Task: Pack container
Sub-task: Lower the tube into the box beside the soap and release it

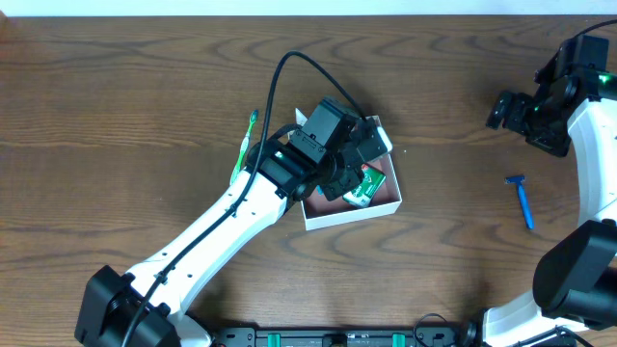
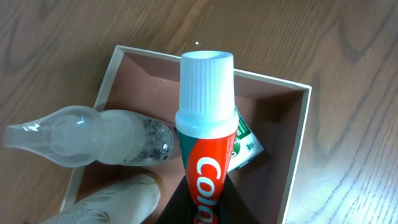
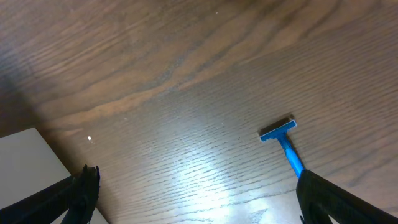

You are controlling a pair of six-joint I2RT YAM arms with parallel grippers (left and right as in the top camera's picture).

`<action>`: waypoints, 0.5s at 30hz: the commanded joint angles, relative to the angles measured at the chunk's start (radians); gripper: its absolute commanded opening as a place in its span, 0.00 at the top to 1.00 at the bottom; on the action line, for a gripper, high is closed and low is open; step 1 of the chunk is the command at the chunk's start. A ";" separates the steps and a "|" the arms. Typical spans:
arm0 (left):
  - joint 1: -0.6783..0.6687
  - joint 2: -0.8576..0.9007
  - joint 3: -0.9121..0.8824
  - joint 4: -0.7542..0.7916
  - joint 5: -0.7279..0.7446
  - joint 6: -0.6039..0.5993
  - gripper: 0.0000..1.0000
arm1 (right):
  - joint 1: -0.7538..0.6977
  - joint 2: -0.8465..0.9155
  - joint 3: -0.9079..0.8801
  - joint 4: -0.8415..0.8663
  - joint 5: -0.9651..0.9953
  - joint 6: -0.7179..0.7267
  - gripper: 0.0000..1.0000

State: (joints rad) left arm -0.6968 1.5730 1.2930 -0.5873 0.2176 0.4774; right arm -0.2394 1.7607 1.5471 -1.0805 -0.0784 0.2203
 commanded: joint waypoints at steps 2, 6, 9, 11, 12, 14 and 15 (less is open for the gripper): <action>-0.002 -0.003 0.013 -0.012 0.003 0.072 0.94 | -0.008 0.005 -0.004 0.000 -0.003 0.011 0.01; -0.002 -0.002 -0.014 -0.017 0.003 0.081 0.94 | -0.008 0.005 -0.004 0.000 -0.004 0.011 0.01; -0.002 -0.001 -0.034 -0.018 0.003 0.084 0.94 | -0.008 0.005 -0.004 0.000 -0.003 0.011 0.01; -0.002 0.002 -0.044 -0.018 0.003 0.084 0.94 | -0.008 0.005 -0.004 0.000 -0.003 0.011 0.01; -0.002 0.005 -0.047 -0.018 0.003 0.084 0.94 | -0.008 0.005 -0.004 0.000 -0.003 0.011 0.01; -0.002 0.014 -0.049 -0.018 0.003 0.084 0.94 | -0.008 0.005 -0.004 0.000 -0.003 0.011 0.01; -0.002 0.020 -0.050 -0.018 0.002 0.084 0.94 | -0.008 0.005 -0.004 0.000 -0.003 0.011 0.01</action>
State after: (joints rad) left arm -0.6968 1.5757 1.2510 -0.6044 0.2176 0.5491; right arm -0.2394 1.7607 1.5471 -1.0805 -0.0784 0.2203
